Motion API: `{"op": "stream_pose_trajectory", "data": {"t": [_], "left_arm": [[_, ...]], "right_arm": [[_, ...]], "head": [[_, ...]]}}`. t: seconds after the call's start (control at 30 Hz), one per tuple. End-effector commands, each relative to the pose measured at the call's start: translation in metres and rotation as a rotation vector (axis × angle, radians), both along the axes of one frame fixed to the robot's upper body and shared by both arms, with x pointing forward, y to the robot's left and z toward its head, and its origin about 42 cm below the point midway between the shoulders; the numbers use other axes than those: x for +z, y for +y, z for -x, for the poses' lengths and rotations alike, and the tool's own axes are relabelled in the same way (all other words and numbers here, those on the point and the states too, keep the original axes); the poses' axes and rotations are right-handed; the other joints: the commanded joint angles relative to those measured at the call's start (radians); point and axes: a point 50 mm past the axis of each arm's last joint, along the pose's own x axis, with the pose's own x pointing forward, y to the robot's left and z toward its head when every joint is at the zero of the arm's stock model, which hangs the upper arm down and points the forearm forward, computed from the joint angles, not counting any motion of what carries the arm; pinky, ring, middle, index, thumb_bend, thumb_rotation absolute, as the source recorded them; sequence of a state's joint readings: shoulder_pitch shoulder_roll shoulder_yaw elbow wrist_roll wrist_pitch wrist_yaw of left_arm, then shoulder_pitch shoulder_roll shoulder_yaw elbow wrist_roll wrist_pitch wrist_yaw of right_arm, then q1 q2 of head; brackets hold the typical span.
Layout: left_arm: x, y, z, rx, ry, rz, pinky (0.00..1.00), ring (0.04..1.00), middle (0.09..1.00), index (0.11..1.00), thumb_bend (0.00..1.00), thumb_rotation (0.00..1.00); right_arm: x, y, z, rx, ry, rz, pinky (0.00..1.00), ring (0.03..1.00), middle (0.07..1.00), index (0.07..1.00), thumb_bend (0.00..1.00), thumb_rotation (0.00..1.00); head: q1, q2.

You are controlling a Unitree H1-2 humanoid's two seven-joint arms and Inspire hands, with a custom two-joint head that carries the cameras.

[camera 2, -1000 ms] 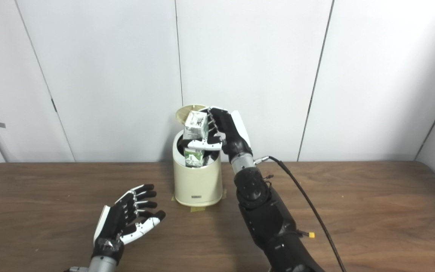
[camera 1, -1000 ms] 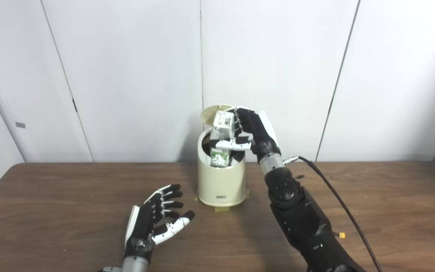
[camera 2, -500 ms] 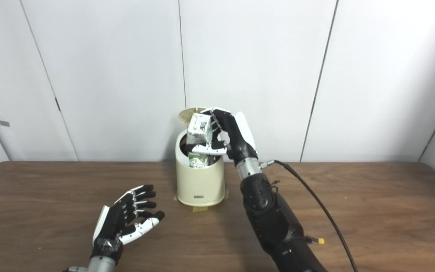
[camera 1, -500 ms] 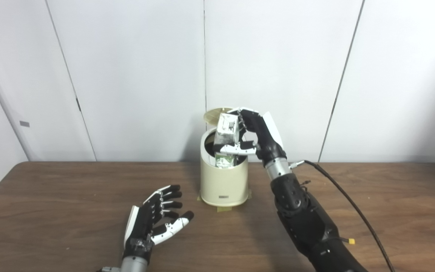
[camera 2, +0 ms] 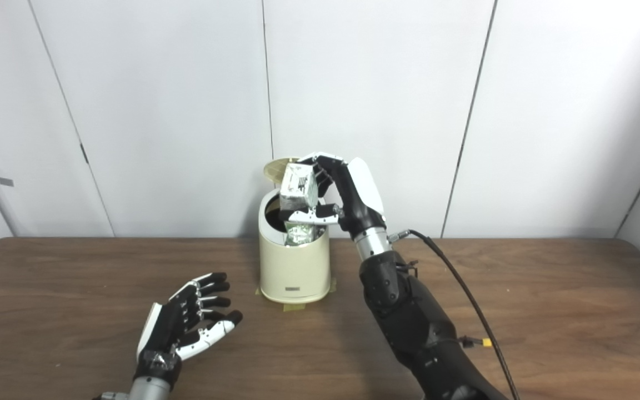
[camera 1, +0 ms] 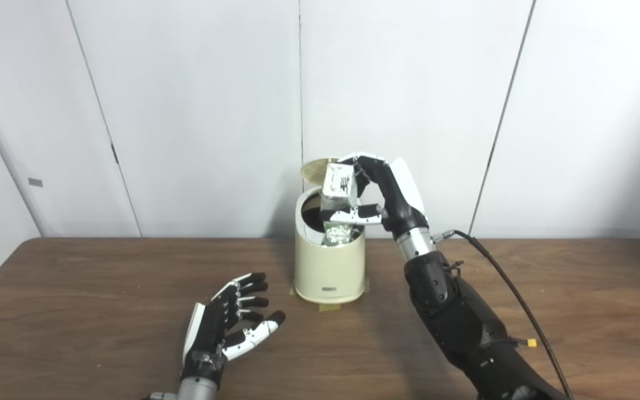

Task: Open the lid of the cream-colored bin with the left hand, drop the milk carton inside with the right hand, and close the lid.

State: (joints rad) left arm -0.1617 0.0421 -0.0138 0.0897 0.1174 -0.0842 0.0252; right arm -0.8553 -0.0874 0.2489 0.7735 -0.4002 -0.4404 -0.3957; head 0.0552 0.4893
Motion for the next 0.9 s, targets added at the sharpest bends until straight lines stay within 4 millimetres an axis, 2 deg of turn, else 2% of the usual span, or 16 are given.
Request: {"op": "stream_pose_trajectory", "data": {"t": [0.0,0.17,0.3,0.6,0.87], "left_arm": [[0.017,-0.003,-0.010,-0.018,-0.066,-0.004,0.57,0.670,0.753,0.752,0.67,0.13],[0.017,-0.003,-0.009,-0.023,-0.067,0.002,0.58,0.670,0.751,0.753,0.67,0.13],[0.018,-0.005,-0.008,-0.025,-0.065,0.005,0.57,0.667,0.747,0.747,0.67,0.13],[0.020,-0.006,-0.007,-0.024,-0.069,0.005,0.58,0.664,0.745,0.746,0.68,0.14],[0.020,-0.008,-0.006,-0.029,-0.064,0.009,0.57,0.663,0.744,0.748,0.67,0.13]], "right_arm": [[0.041,0.005,-0.010,0.023,-0.109,-0.017,0.34,0.404,0.479,0.540,0.51,0.00],[0.042,0.010,-0.011,0.029,-0.104,-0.023,0.34,0.404,0.477,0.540,0.51,0.00],[0.042,0.015,-0.012,0.033,-0.100,-0.027,0.38,0.407,0.477,0.537,0.50,0.00],[0.035,0.023,-0.013,0.026,-0.081,-0.035,0.38,0.401,0.479,0.539,0.50,0.00],[0.037,0.028,-0.013,0.015,-0.100,-0.042,0.38,0.403,0.481,0.537,0.50,0.00]], "head": [[0.000,0.002],[0.004,0.004],[0.008,0.010],[0.015,0.018],[0.018,0.021]]}}
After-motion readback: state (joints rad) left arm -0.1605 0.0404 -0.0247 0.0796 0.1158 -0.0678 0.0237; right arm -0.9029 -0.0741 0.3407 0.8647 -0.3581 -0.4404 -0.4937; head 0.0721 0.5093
